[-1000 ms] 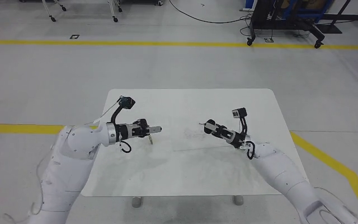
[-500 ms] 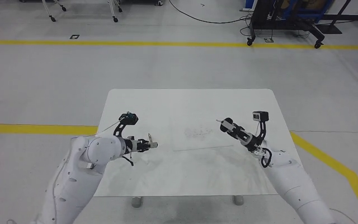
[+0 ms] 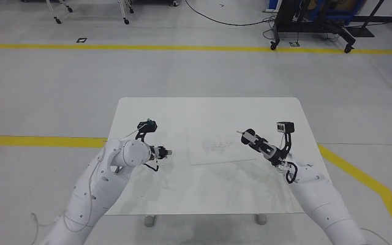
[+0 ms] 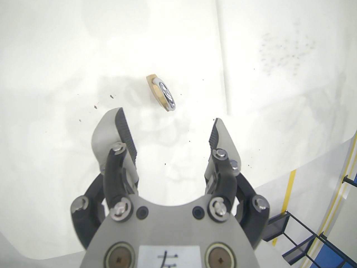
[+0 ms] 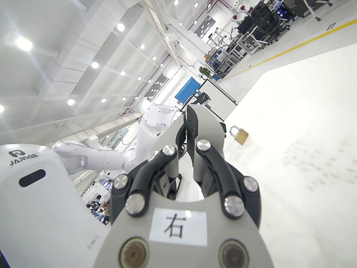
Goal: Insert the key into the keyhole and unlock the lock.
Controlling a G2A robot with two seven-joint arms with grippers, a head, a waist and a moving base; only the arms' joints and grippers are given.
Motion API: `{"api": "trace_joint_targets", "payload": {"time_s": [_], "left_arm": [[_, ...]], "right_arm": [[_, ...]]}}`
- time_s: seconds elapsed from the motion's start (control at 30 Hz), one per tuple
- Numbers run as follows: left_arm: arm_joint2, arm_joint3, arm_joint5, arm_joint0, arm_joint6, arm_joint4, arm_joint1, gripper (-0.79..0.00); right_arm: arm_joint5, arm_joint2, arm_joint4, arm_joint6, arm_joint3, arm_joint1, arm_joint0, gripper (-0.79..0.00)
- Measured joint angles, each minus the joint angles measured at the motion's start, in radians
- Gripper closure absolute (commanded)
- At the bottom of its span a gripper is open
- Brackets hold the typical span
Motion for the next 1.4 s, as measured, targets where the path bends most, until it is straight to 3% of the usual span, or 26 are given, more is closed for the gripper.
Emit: {"api": "trace_joint_targets", "payload": {"time_s": [0.27, 0.4, 0.43, 0.47, 1.0, 1.13, 1.27, 1.4], "left_arm": [[0.062, 0.099, 0.0, -0.071, 0.018, -0.007, -0.026, -0.372], [0.082, 0.132, -0.005, -0.094, 0.023, -0.013, -0.036, -0.169], [0.087, 0.139, -0.006, -0.099, 0.023, -0.014, -0.038, -0.046], [0.091, 0.143, -0.006, -0.102, 0.022, -0.014, -0.04, 0.0], [0.101, 0.115, -0.031, -0.102, -0.017, 0.036, -0.043, 0.0], [0.045, 0.067, -0.11, -0.066, 0.117, -0.063, -0.043, 0.0], [-0.063, 0.044, -0.251, 0.0, 0.262, -0.293, -0.041, 0.0], [-0.147, 0.059, -0.407, 0.044, 0.327, -0.544, -0.04, 0.0]], "right_arm": [[0.0, 0.0, 0.0, 0.0, 0.0, 0.0, 0.0, 0.0], [0.0, 0.0, 0.0, 0.0, 0.0, 0.0, 0.0, 0.0], [0.0, 0.0, 0.0, 0.0, 0.0, 0.0, 0.0, 0.0], [0.0, 0.0, 0.0, 0.0, 0.0, 0.0, 0.0, 0.0], [0.0, 0.0, 0.0, 0.0, 0.0, 0.0, 0.0, 0.0], [0.0, 0.0, 0.0, 0.0, 0.0, 0.0, 0.0, 0.0], [0.0, 0.0, 0.0, 0.0, 0.0, 0.0, 0.0, 0.0], [0.0, 0.0, 0.0, 0.0, 0.0, 0.0, 0.0, 0.0]]}}
